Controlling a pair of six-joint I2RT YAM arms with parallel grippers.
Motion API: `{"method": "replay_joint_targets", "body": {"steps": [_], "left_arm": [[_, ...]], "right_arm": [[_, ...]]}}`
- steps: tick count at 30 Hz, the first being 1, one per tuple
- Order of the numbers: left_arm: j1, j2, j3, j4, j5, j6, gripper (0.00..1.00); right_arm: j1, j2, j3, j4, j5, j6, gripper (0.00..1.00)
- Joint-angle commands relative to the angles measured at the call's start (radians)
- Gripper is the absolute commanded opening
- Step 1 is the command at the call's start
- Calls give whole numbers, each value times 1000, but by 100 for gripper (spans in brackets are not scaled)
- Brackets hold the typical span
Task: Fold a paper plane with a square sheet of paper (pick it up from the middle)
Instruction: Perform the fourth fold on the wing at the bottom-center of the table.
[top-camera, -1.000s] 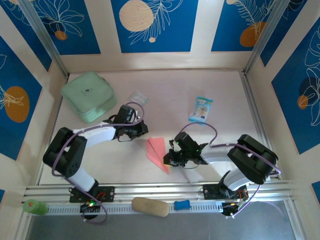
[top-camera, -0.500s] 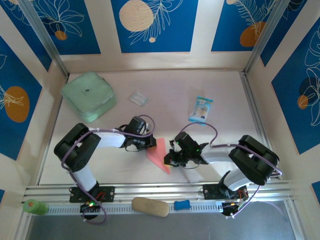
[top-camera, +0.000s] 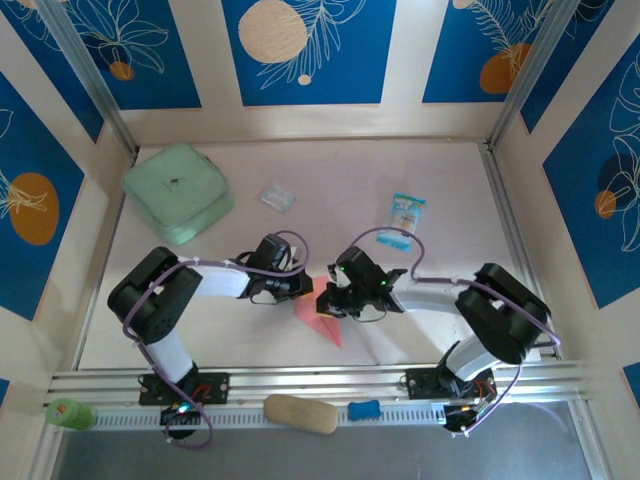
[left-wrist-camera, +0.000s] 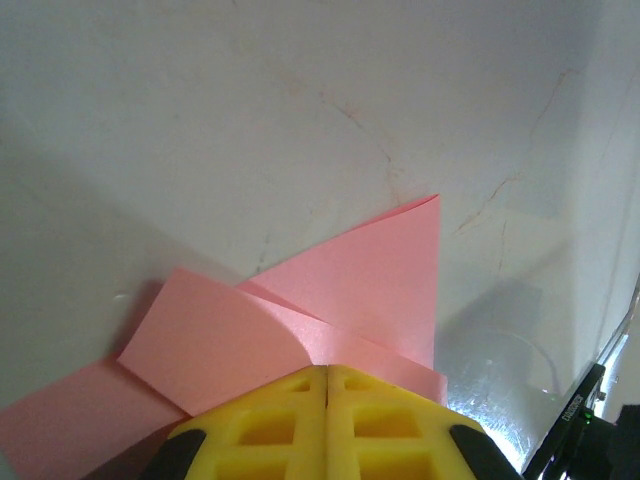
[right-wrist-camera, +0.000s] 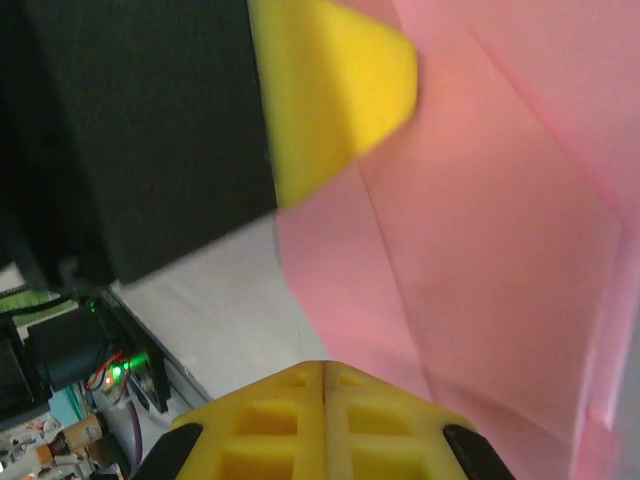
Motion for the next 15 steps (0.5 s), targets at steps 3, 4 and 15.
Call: {"method": "replay_joint_targets", "body": {"steps": [3,4,15], "left_arm": [[-2,22,-26,-67,-35,6,1],[-1,24,-26,-70,-37,6,1],[1,43,-32,-63,-47,4,0]], "right_arm": [[-5,108,41,2,1,-16,2],[-5,121,34,8,-5,-14,2],[13,-39,-184,67,-35,29,2]]}}
